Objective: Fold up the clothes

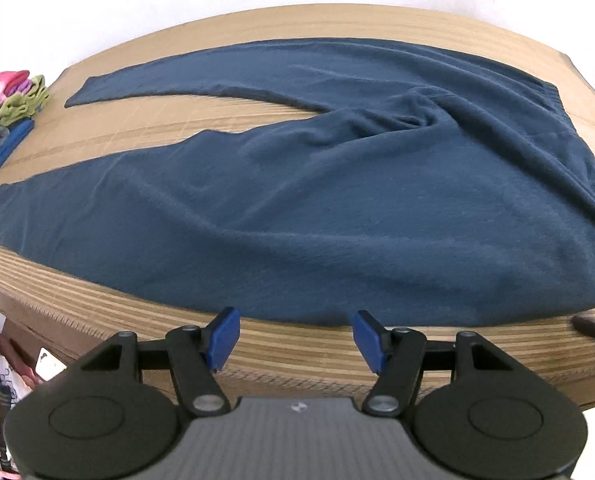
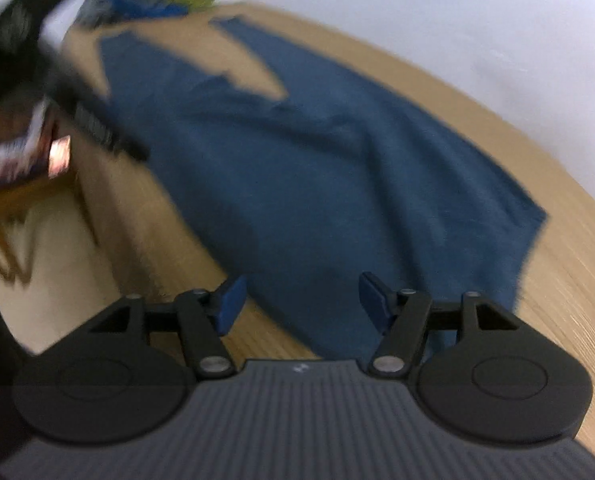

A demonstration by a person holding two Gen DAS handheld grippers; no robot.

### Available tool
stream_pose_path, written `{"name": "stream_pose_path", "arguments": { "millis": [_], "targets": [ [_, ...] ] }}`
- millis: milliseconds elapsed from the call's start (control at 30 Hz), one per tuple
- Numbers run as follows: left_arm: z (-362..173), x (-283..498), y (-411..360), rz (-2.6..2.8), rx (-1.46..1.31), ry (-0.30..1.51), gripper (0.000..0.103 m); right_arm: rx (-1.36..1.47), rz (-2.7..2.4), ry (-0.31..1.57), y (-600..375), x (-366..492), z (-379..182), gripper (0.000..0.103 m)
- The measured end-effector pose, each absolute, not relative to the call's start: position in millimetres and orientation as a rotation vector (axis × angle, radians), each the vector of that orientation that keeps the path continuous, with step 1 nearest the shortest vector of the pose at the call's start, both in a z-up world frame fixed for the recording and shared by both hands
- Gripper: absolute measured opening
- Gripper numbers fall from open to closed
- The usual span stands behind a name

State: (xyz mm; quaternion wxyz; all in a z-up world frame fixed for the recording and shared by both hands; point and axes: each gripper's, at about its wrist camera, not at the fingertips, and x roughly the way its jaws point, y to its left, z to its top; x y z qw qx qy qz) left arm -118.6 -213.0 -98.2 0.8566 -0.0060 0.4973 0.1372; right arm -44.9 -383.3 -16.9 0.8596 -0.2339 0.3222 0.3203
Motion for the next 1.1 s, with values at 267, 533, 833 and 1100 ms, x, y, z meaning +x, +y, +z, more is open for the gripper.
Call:
{"name": "stream_pose_path", "arguments": {
  "millis": [267, 533, 833, 1100],
  "targets": [
    [-99, -125, -208, 0.220, 0.032, 1.026, 0.065, -0.396, 0.705, 0.727, -356, -6, -32, 0.027],
    [-97, -127, -237, 0.107, 0.219, 0.915, 0.065, -0.277, 0.669, 0.730, -366, -1, -8, 0.013],
    [-110, -115, -264, 0.051, 0.391, 0.815, 0.065, -0.144, 0.657, 0.739, -361, 21, 0, 0.013],
    [-123, -105, -292, 0.003, 0.561, 0.723, 0.064, -0.121, 0.656, 0.738, -358, 23, 0, 0.013]
  ]
}}
